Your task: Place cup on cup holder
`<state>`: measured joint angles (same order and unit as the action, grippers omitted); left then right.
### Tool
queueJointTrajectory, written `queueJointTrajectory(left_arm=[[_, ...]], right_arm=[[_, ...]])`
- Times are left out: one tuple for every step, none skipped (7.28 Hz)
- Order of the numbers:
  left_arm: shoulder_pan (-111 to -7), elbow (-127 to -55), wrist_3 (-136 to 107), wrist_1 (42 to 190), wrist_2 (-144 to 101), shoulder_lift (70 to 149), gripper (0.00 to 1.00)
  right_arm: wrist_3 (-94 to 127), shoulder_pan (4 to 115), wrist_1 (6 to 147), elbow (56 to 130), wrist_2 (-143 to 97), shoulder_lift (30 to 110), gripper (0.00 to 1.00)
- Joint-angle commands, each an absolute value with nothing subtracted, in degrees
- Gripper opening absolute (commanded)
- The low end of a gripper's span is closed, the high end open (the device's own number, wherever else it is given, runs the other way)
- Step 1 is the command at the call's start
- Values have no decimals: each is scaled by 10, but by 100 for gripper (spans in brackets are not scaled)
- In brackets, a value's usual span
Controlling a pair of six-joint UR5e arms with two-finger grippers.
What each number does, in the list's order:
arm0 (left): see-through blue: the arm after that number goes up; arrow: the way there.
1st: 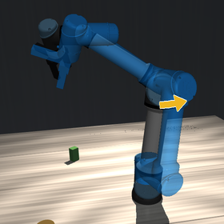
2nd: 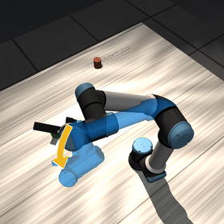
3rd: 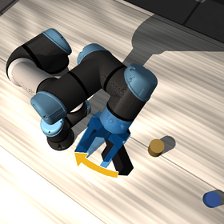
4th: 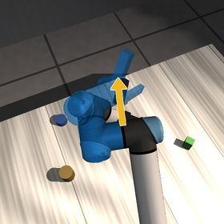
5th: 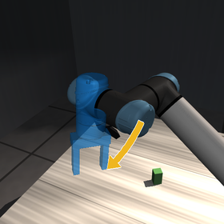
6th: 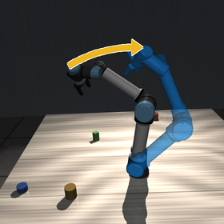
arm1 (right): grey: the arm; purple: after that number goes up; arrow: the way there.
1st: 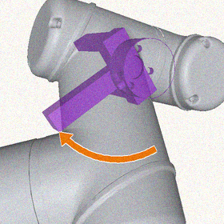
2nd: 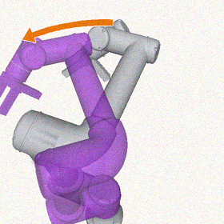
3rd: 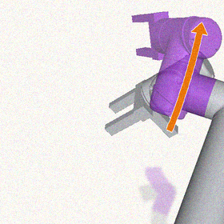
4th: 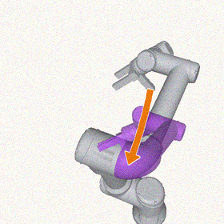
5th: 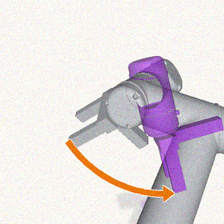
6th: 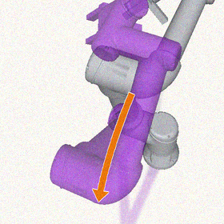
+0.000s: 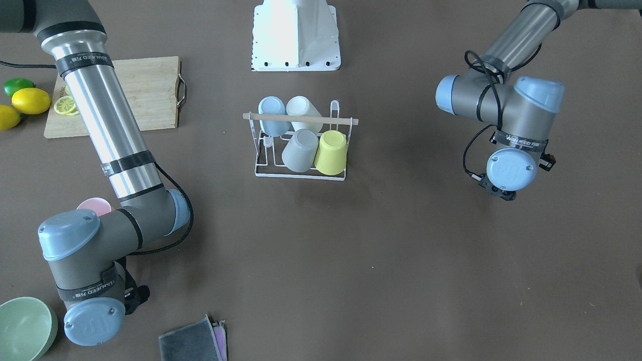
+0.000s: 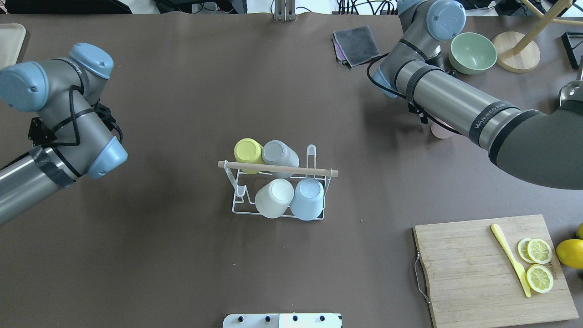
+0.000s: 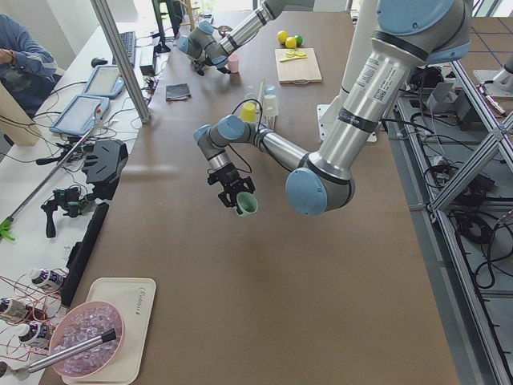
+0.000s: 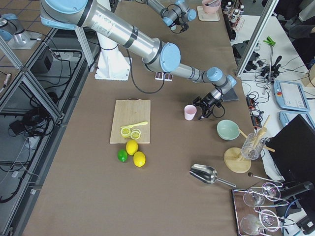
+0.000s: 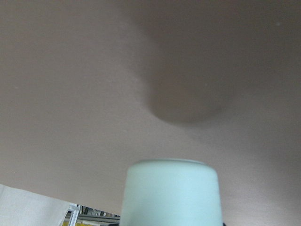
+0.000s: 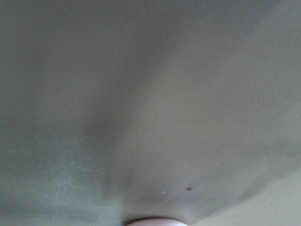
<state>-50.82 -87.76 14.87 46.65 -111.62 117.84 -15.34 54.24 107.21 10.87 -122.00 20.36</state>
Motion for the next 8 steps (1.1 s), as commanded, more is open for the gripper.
queueJointTrajectory(left_arm=[[-544,-1049,147,650,-1145,1057,18],[-550,-1116,145,751,-1145,994,18],[-555,-1168,125,814,-1147,949,18],[-552,-1183,19,920,-1207,917,19],[-542,-1181,-119,1061,-1236,903,19],[-521,-1180,-220,1204,-1235,885,19],[-512,-1174,-282,1309,-1230,882,19],[-498,-1170,-302,1409,-1166,879,19]], right_arm=[[-159,539,1073,102,-1216,202,100],[-163,539,1074,94,-1216,201,100],[-170,539,1077,93,-1216,201,100],[-177,539,1078,89,-1216,201,100],[-180,539,1084,88,-1216,201,100],[-181,539,1089,88,-1216,200,100],[-190,539,1096,84,-1216,199,100],[-191,539,1106,83,-1216,197,100]])
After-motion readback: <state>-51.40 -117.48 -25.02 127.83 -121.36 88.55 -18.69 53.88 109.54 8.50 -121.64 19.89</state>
